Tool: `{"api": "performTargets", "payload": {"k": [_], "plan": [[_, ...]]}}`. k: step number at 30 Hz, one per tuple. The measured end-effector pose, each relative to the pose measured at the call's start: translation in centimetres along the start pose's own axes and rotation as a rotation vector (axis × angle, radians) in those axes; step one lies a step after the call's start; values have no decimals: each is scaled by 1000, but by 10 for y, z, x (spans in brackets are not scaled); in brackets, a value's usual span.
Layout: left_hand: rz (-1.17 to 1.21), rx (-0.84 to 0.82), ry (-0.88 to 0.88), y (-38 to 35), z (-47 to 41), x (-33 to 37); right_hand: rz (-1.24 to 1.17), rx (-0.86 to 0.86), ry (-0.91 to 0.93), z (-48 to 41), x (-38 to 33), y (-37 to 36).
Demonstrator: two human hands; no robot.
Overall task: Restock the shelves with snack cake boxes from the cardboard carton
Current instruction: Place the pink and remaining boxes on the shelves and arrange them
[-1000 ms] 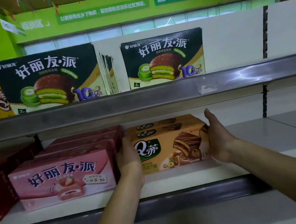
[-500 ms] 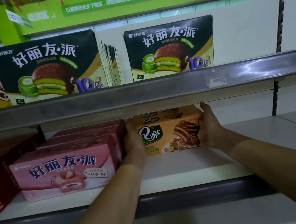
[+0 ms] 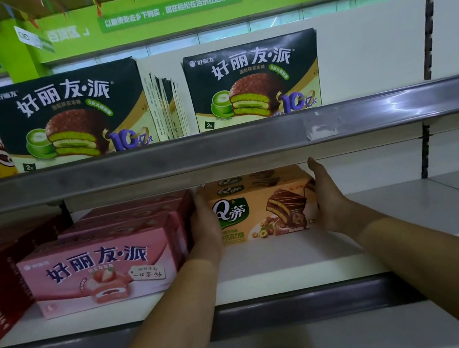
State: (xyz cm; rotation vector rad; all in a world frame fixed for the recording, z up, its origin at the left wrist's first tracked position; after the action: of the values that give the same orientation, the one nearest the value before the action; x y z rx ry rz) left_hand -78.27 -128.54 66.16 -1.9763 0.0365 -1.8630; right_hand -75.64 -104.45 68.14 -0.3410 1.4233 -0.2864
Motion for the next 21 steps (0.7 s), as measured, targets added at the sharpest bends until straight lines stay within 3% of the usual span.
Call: {"api": "performTargets", "payload": {"k": [13,21], "plan": [[-8,-35,31,-1,14,8,21,36,36,-3,-1,5],[-79,-82,-57,4,29,23,157,271,221,16,-28,10]]}}
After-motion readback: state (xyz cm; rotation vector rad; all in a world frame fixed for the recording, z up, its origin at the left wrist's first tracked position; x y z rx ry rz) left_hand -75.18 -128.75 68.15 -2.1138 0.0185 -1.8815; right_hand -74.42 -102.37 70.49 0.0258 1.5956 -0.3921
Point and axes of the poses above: each hand's wrist, its own z-axis away from the middle knuckle, its own y-axis out of the back of the hand, x = y × z, the point moved 9 cm from there along -z, towards the middle knuckle, and after that the axes turned 2 degrees about -z, right-handed, at the moved point
